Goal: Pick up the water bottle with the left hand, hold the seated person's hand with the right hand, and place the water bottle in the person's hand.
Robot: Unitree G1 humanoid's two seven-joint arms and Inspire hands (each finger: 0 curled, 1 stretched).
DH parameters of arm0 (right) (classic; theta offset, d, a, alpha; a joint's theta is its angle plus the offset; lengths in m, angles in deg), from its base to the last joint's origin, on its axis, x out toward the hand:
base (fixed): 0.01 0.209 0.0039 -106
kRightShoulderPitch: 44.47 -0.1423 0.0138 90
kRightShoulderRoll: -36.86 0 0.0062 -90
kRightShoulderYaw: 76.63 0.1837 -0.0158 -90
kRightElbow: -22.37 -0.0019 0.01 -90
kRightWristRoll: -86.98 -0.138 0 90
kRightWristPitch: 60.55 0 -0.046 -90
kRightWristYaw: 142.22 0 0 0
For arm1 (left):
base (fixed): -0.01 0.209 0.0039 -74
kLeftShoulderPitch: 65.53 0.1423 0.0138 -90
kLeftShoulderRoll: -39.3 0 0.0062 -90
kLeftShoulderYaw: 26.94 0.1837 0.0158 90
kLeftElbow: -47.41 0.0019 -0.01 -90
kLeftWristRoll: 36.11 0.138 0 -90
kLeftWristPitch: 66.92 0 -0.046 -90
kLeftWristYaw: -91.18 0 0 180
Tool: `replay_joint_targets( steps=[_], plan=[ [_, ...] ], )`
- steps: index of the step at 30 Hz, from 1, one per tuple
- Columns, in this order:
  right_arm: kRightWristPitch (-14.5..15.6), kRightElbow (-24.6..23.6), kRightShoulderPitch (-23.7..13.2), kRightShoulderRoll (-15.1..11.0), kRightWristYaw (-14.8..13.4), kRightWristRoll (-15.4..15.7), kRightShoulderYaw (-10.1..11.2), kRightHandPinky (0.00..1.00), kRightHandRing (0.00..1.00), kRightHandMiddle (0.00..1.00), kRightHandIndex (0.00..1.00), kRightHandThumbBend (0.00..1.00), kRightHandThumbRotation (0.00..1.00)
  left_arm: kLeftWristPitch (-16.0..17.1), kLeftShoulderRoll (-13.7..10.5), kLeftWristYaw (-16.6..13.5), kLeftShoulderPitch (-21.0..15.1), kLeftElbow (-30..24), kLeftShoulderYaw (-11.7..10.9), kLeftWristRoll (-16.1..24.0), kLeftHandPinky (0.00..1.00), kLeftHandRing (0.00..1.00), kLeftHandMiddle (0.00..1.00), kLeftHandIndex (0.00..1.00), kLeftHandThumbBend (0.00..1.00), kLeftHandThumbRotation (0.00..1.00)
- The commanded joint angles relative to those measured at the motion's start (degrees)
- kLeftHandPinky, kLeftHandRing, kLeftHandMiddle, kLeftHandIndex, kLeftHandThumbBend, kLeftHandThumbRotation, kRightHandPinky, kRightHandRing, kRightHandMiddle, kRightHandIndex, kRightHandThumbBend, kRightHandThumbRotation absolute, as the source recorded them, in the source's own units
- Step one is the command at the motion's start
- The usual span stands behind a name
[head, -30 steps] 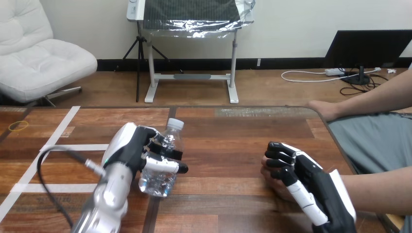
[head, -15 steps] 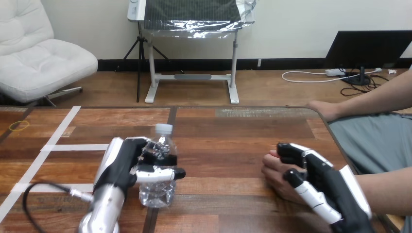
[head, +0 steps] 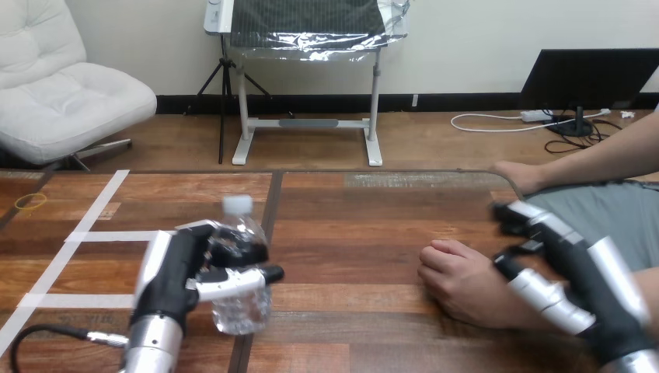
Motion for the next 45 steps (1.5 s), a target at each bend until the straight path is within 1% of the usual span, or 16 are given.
replay_joint_targets(
  steps=[1,2,5,9,11,14,15,18,23,26,27,30,33,35,38,45],
  plan=[
    [-1.5,-1.0,-8.1,-3.0,-1.1,-3.5,4.1,0.76,0.83,0.84,0.83,0.83,0.70,4.9,0.8,-2.0,-4.8,-8.3,-3.4,-1.0,0.26,0.33,0.39,0.43,0.64,0.00],
    [-1.4,-0.9,-8.3,-3.0,-0.8,-4.1,4.2,0.76,0.83,0.84,0.82,0.83,0.70,4.8,0.8,-1.9,-4.7,-8.3,-3.4,-0.9,0.26,0.33,0.39,0.43,0.64,0.00],
    [-1.3,-1.4,-8.3,-3.5,-1.1,-4.0,4.7,0.77,0.84,0.84,0.83,0.83,0.71,4.7,0.9,-1.5,-4.4,-8.3,-3.5,-1.0,0.26,0.34,0.39,0.44,0.64,0.00],
    [-1.2,-1.6,-8.7,-3.6,-0.8,-5.4,5.4,0.78,0.83,0.83,0.82,0.82,0.72,4.4,1.4,-1.5,-4.0,-8.4,-3.4,-0.8,0.27,0.34,0.40,0.44,0.64,0.00],
    [-1.1,-1.6,-8.9,-3.8,-0.8,-5.5,5.7,0.78,0.83,0.83,0.82,0.81,0.73,4.4,1.5,-1.5,-4.0,-8.2,-3.4,-0.5,0.27,0.35,0.40,0.44,0.65,0.00],
    [-1.9,-1.7,-9.1,-4.1,-1.4,-4.6,6.1,0.77,0.82,0.82,0.82,0.81,0.74,4.7,1.8,-1.3,-3.8,-8.0,-3.3,-0.4,0.27,0.35,0.40,0.44,0.64,0.00],
    [-1.6,-1.8,-9.1,-4.1,-1.3,-5.0,6.2,0.77,0.82,0.82,0.82,0.81,0.74,4.7,1.9,-1.2,-3.8,-7.9,-3.3,-0.4,0.28,0.35,0.40,0.44,0.64,0.00],
    [-1.1,-1.8,-9.3,-4.1,-0.9,-5.5,6.4,0.77,0.82,0.82,0.82,0.80,0.74,4.7,2.1,-1.0,-3.8,-7.8,-3.4,-0.5,0.28,0.35,0.40,0.44,0.65,0.00],
    [-1.2,-1.1,-9.6,-4.4,-0.8,-5.1,6.7,0.79,0.83,0.83,0.82,0.80,0.73,4.8,2.5,-0.9,-3.8,-7.6,-3.4,-0.5,0.28,0.35,0.40,0.44,0.65,0.00],
    [-2.3,0.3,-10.1,-5.1,-1.9,-2.5,6.6,0.78,0.83,0.83,0.82,0.79,0.72,5.1,2.8,-0.8,-3.9,-7.5,-3.5,-0.5,0.28,0.35,0.40,0.44,0.65,0.00],
    [-2.3,0.6,-10.2,-5.7,-2.5,-0.9,6.5,0.78,0.83,0.83,0.82,0.79,0.72,5.3,2.8,-0.8,-3.9,-7.4,-3.5,-0.4,0.28,0.35,0.41,0.44,0.65,0.00],
    [-2.1,1.4,-10.3,-6.8,-3.4,2.2,6.3,0.77,0.83,0.84,0.82,0.81,0.74,6.1,2.9,-0.7,-4.0,-7.2,-3.5,-0.4,0.27,0.35,0.40,0.44,0.65,0.00],
    [-2.0,2.5,-10.6,-7.6,-3.8,4.5,6.0,0.77,0.84,0.84,0.82,0.82,0.74,7.1,2.8,-0.7,-4.1,-7.0,-3.5,-0.1,0.27,0.35,0.40,0.44,0.65,0.00],
    [-2.1,3.3,-10.8,-7.9,-3.8,5.3,5.8,0.76,0.84,0.84,0.83,0.83,0.74,7.7,2.7,-0.8,-4.2,-6.8,-3.5,0.3,0.27,0.34,0.40,0.44,0.65,0.00],
    [-1.0,4.1,-10.9,-8.7,-3.3,6.1,5.3,0.75,0.84,0.85,0.83,0.86,0.72,7.7,2.7,-0.7,-4.3,-7.0,-3.7,0.3,0.27,0.34,0.40,0.43,0.64,0.00],
    [0.5,6.0,-11.3,-11.0,-3.0,10.3,3.4,0.75,0.85,0.86,0.86,0.88,0.71,7.8,3.0,-0.6,-4.4,-7.9,-4.1,-0.1,0.27,0.34,0.39,0.43,0.64,0.00]
  ],
)
